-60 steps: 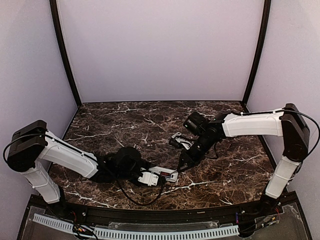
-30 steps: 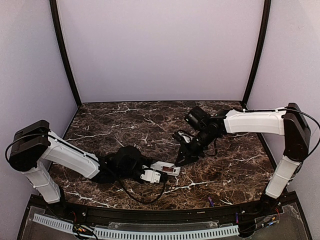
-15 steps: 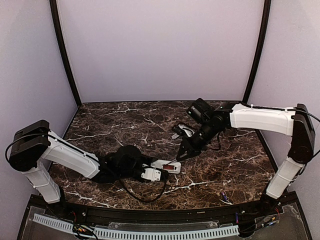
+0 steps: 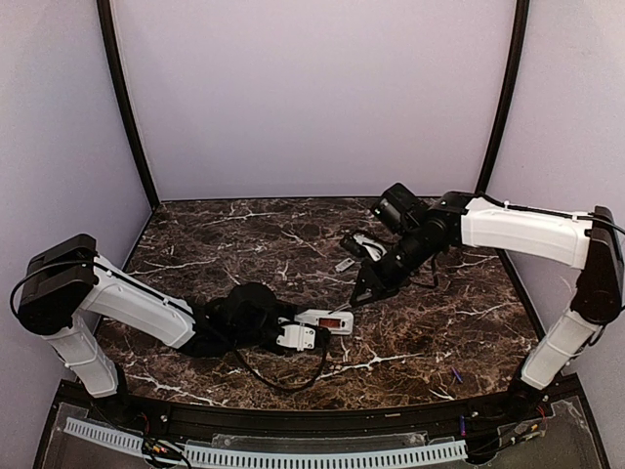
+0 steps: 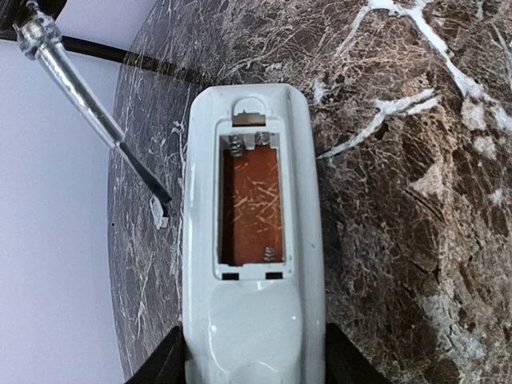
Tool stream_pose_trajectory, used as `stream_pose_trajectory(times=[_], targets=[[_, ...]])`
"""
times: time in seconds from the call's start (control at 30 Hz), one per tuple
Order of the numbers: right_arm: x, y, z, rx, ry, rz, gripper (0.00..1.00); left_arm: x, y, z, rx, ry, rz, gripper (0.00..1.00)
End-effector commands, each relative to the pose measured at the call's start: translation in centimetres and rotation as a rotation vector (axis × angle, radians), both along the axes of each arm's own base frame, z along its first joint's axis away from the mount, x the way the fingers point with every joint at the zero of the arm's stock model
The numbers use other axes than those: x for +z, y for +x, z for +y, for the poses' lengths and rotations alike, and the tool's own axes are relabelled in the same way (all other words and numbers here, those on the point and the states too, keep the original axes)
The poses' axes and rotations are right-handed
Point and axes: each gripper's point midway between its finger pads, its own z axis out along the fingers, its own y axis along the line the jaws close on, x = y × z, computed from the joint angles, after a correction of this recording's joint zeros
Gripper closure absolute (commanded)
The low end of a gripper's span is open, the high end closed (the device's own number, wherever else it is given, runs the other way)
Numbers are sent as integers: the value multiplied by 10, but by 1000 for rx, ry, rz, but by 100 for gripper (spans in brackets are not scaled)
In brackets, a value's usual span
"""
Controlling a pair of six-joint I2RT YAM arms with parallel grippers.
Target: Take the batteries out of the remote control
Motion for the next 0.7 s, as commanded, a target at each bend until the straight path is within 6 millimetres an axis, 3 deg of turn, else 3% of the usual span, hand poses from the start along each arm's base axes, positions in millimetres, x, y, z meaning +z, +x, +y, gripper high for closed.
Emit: stream_pose_trajectory(times=[0.0,0.33,0.67], targets=[[24,5,1,6,36,-77,100,27,9,-4,55,-91,-5,100],[53,21,-13,-59,65,-184,100,43,29,15,196,-195,-6,100],[77,61,-39,-225,65,-310,100,66,61,37,487,-330,-9,100]])
